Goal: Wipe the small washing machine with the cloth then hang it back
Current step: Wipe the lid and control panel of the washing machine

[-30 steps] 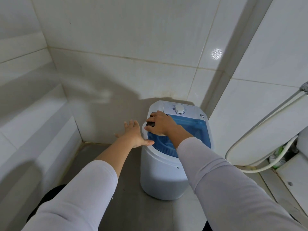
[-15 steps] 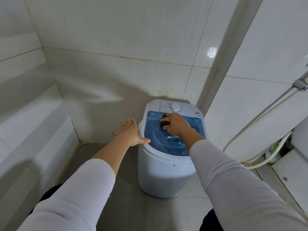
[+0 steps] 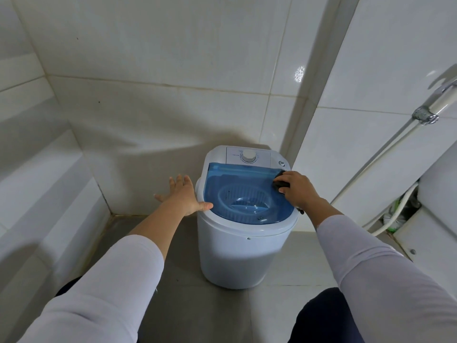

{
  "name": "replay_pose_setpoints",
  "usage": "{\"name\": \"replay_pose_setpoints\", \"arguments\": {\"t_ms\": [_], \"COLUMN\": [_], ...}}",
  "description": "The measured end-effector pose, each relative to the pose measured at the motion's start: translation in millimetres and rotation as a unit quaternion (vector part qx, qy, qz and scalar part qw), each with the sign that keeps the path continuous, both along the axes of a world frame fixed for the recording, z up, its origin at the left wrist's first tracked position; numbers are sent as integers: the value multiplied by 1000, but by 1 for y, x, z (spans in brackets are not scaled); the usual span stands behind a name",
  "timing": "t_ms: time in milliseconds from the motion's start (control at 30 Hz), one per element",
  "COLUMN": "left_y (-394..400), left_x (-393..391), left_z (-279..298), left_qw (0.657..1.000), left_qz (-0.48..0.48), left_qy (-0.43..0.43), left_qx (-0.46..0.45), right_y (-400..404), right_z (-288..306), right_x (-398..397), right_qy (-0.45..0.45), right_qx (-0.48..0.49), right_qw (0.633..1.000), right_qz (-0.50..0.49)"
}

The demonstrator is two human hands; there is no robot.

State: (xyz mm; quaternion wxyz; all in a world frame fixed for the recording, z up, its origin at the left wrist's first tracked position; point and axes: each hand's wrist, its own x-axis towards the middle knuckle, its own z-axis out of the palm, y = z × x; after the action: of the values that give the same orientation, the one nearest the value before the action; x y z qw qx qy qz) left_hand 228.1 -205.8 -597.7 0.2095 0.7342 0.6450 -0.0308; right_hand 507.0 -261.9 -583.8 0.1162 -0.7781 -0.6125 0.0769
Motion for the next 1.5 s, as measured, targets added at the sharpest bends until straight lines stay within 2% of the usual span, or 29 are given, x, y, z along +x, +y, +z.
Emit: {"name": "replay_pose_setpoints", "arguments": {"t_ms": [200, 367, 533, 667, 900, 1500], "left_y": [-2, 2, 0, -3, -3, -11], "left_x": [-2, -7, -7, -5, -4, 0], "left_z": [-5, -20, -21, -18, -15, -10], "left_qw": [1000, 996, 996, 997, 997, 999], "left_qz": [14, 22, 27, 27, 15, 8], "left_qy": [-16, -79, -83, -64, -65, -38], "left_qx": [4, -26, -33, -44, -47, -10], "right_y": [-9, 17, 36, 43, 41, -11], "right_z": [19, 44, 34, 12, 8, 10], "right_x": [2, -52, -125, -150, -134, -41], "right_qy": [28, 35, 43, -15, -46, -12], "right_qx": [7, 41, -13, -64, -80, -56], "right_qw": [999, 996, 985, 977, 979, 996], "right_qz": [-28, 64, 168, 204, 182, 61]}}
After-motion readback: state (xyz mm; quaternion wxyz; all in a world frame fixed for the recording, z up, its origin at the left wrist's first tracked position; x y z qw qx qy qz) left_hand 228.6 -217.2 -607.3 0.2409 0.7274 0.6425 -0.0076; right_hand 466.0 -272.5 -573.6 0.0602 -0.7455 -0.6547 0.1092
